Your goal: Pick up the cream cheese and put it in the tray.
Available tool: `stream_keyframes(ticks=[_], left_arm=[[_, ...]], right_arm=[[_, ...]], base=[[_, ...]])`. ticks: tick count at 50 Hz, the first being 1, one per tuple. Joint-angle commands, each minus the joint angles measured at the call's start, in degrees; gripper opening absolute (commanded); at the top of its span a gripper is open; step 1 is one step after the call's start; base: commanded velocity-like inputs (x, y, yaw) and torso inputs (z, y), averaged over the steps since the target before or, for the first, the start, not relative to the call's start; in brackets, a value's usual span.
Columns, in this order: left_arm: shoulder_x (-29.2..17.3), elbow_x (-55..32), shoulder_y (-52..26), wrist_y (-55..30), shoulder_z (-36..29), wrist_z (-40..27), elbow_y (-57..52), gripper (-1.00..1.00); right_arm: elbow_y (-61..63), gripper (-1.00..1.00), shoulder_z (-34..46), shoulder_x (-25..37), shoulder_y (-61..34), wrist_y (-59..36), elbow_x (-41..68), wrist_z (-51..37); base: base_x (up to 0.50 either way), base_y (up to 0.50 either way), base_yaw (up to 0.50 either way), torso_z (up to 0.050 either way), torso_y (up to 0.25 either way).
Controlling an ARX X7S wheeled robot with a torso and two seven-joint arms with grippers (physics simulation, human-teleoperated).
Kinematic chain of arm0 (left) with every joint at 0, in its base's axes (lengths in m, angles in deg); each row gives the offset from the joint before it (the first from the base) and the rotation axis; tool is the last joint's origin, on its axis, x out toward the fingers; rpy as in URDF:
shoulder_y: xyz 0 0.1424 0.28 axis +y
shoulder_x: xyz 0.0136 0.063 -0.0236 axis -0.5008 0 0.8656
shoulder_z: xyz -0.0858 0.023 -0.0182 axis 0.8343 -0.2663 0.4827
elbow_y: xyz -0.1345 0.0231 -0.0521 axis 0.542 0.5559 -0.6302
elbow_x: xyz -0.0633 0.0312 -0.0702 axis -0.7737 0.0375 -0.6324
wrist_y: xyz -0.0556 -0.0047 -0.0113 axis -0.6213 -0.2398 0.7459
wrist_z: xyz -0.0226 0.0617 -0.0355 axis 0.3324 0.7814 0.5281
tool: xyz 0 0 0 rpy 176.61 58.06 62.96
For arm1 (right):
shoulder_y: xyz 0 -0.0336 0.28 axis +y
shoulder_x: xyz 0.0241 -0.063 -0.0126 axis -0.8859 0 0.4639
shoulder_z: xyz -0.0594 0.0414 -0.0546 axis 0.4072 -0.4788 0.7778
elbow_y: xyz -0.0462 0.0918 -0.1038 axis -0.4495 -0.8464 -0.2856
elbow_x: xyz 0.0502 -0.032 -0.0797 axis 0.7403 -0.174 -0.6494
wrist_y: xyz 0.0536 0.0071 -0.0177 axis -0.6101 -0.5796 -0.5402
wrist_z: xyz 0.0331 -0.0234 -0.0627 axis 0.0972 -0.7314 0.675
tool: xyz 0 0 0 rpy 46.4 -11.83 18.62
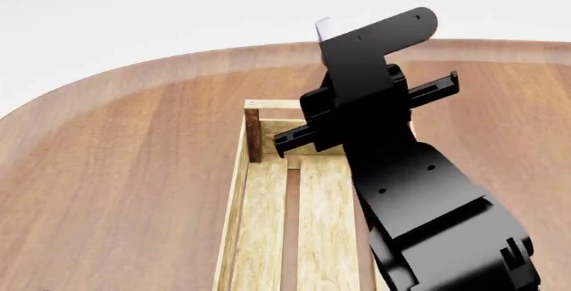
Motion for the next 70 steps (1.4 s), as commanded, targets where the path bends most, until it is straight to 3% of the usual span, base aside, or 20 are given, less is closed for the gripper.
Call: stream_keyframes(ticks=[1,13,37,70], left_arm=[[0.03,0.26,0.06,-0.15,0.02,-0.23,-0.14,1.00],[0.02,0.77,0.16,-0.02,0.20,-0.60,-0.18,1.00],[0.03,1.44,0.10,-1.36,0.00,-0.88,-0.45,1.00],[-0.12,1.47,-0.17,-0.47,-0.19,-1.17,-0.08,1.00]], right_arm=[[-1.27,-1.00,-2.06,-0.45,-0.33,0.17,1.73,2.48],[-5.00,-1.00,-5.79,-1.20,-0.19,1.21,6.60,6.66],[-6.20,-1.00,-6.60,-0.99,0.07,1.58,7.31,6.27],[-4.99,-1.00,-6.06,-0.63,-0.19,0.81,8.12,5.98]], base=[[0.00,0.00,0.00,0.000,0.000],[0.00,0.00,0.00,0.000,0.001],[0.00,0.00,0.00,0.001,0.001],[0.00,0.00,0.00,0.000,-0.105]])
